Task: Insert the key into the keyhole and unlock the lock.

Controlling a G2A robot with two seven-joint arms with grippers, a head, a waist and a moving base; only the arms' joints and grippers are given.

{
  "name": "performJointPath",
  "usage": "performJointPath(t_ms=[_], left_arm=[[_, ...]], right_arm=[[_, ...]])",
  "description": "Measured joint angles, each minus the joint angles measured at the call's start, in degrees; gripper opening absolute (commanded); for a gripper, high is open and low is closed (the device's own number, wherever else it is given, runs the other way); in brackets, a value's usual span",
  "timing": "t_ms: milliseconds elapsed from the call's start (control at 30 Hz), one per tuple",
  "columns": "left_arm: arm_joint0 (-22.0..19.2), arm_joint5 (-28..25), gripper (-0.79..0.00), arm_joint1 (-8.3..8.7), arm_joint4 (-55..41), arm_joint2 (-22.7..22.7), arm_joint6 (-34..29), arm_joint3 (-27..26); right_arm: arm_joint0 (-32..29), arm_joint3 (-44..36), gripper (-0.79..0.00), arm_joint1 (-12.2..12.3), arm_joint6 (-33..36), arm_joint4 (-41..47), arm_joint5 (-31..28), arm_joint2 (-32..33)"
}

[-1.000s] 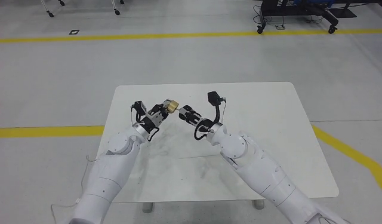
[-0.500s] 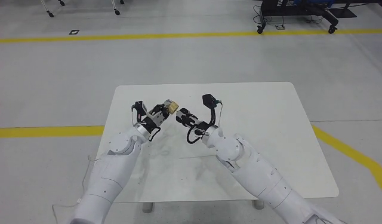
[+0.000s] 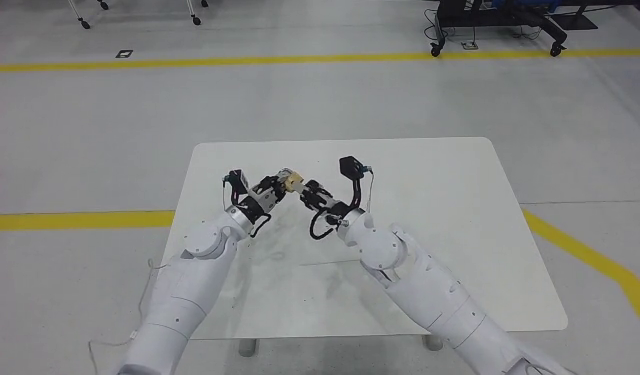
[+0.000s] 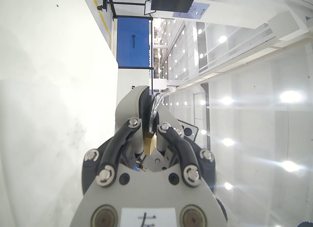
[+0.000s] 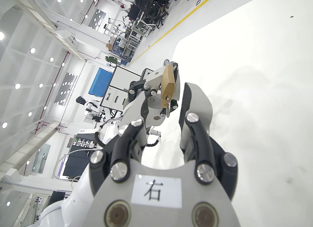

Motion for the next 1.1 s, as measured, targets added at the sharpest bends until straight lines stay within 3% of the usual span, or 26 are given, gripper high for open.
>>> performJointPath(t_ms=[67, 300, 433, 667, 700, 733, 767, 967, 1100], left_arm=[[-0.15, 0.32, -0.785, -0.01, -0.45, -0.20, -0.27, 0.21], [-0.41, 1.74, -0.785, -0.05, -2.42, -1.04, -1.13, 0.97], [-0.78, 5.43, -0.785, 0.01, -3.74, -1.42, -1.98, 1.81], [-0.66, 5.08, -0.785, 0.01, -3.61, -1.41, -1.79, 1.59], [-0.35, 5.18, -0.785, 0.05, -3.28, -1.44, -1.38, 1.05], [-0.08, 5.26, -0.785, 0.09, -3.00, -1.53, -1.08, 0.57], [0.20, 5.31, -0.785, 0.14, -2.92, -1.69, -0.86, 0.11], [1.38, 9.00, -0.785, 0.10, -9.47, -3.64, -2.05, -0.56], [0.59, 17.91, -0.785, 0.05, -16.08, -4.58, -5.32, 1.59]], right_arm=[[-0.12, -0.05, 0.000, -0.06, 0.24, 0.15, -0.25, 0.32], [-0.86, -0.45, 0.000, -0.07, 4.98, 5.71, -2.26, 2.57], [-0.85, -0.44, 0.000, -0.07, 4.72, 5.10, -2.23, 2.54], [-0.85, -0.44, 0.000, -0.07, 4.73, 5.12, -2.22, 2.54], [-1.01, -0.59, -0.379, -0.07, 4.96, 5.36, -2.30, 2.53], [-1.34, -0.92, -0.502, -0.05, 5.82, 6.11, -2.57, 2.59], [-1.66, -1.36, -0.785, 0.01, 7.20, 7.21, -3.05, 2.92], [-3.91, -3.94, -0.785, 0.91, 13.15, 11.62, -6.36, 7.11], [-5.18, -5.43, -0.785, 1.25, 16.16, 13.20, -10.78, 8.52]])
